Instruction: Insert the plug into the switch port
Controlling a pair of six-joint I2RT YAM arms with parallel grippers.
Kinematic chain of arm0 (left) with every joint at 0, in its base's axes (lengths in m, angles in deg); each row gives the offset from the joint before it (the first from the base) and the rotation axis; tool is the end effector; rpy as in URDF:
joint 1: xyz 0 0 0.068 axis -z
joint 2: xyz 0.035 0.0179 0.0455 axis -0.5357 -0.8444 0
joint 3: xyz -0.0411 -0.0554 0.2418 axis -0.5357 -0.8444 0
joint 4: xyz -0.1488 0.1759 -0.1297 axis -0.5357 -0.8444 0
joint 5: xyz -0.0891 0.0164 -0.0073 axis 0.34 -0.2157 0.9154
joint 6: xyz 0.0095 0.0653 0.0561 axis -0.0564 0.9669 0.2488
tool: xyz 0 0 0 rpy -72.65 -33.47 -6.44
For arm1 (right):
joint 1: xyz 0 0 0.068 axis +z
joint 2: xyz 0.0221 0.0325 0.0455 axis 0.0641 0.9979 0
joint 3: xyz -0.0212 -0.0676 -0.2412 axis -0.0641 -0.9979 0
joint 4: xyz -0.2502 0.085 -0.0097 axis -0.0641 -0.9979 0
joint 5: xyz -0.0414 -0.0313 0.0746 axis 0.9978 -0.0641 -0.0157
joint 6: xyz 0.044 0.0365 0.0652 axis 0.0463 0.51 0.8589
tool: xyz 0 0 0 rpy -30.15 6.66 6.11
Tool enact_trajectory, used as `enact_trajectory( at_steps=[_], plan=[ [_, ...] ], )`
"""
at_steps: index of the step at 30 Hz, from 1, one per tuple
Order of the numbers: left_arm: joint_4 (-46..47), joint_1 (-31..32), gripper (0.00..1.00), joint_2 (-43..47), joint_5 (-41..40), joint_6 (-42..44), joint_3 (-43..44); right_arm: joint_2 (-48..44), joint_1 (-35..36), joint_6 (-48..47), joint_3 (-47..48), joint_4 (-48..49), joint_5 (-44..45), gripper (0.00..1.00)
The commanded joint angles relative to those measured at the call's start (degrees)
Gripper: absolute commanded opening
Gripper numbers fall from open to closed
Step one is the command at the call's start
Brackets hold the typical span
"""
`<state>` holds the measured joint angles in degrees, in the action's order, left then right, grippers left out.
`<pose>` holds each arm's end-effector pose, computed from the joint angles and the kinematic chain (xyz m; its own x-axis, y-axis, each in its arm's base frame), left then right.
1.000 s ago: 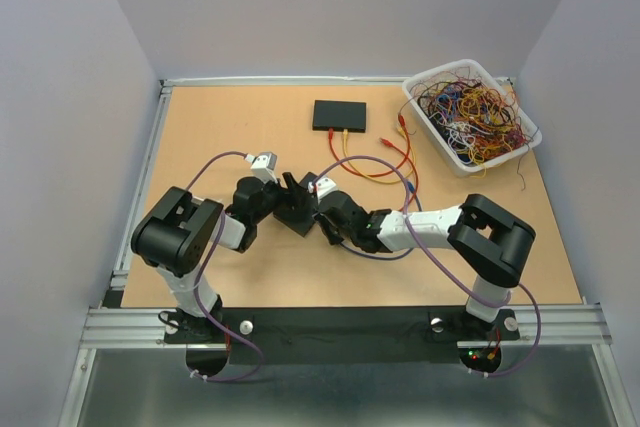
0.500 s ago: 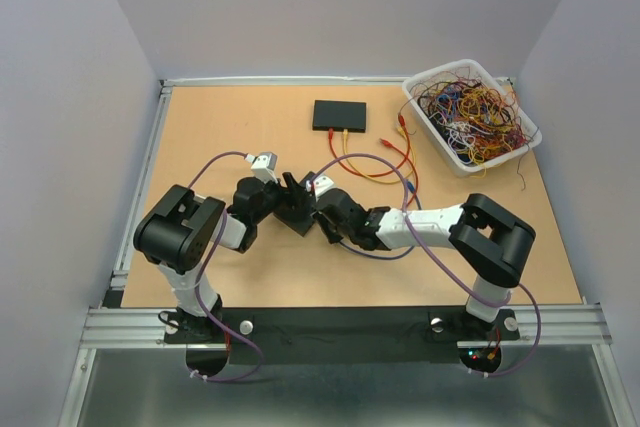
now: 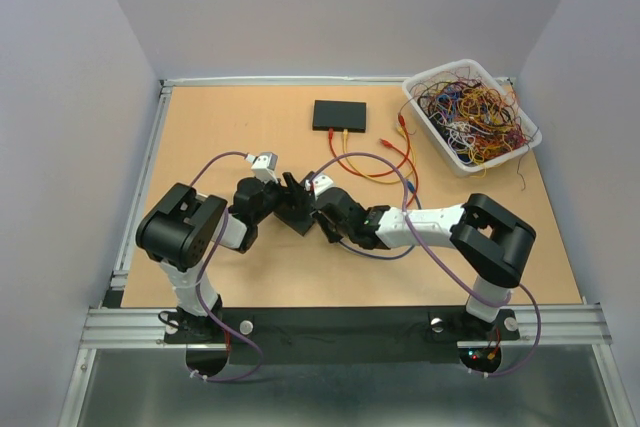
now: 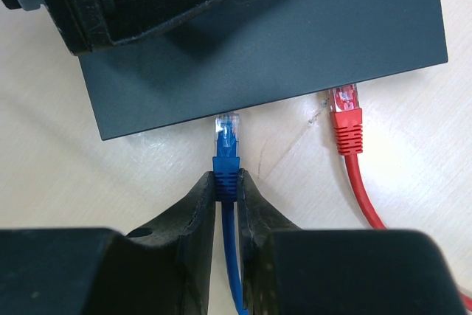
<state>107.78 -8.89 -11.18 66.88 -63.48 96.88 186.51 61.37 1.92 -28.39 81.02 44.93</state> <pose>0.2858 -0.1459 0.0964 -0.4290 -0.2959 -0.8535 0.4756 0.7293 -0.4919 0.2211 0.3146 0.1087 -0.5331 -0.4271 -0.7304 -0.6213 0.7835 -0.0047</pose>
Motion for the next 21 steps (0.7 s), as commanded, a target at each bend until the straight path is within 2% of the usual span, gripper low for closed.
enact_trajectory(
  at_steps=[1,21],
  plan=[
    [-1.0,0.3,0.77,-1.5,2.8,0.5,0.7,-3.0,0.0,-0.3,3.5,3.1,-0.2,0.0],
    [-0.6,0.3,0.76,-2.9,4.5,0.8,1.4,-0.8,0.1,-2.6,2.4,3.7,0.7,0.01]
  ],
)
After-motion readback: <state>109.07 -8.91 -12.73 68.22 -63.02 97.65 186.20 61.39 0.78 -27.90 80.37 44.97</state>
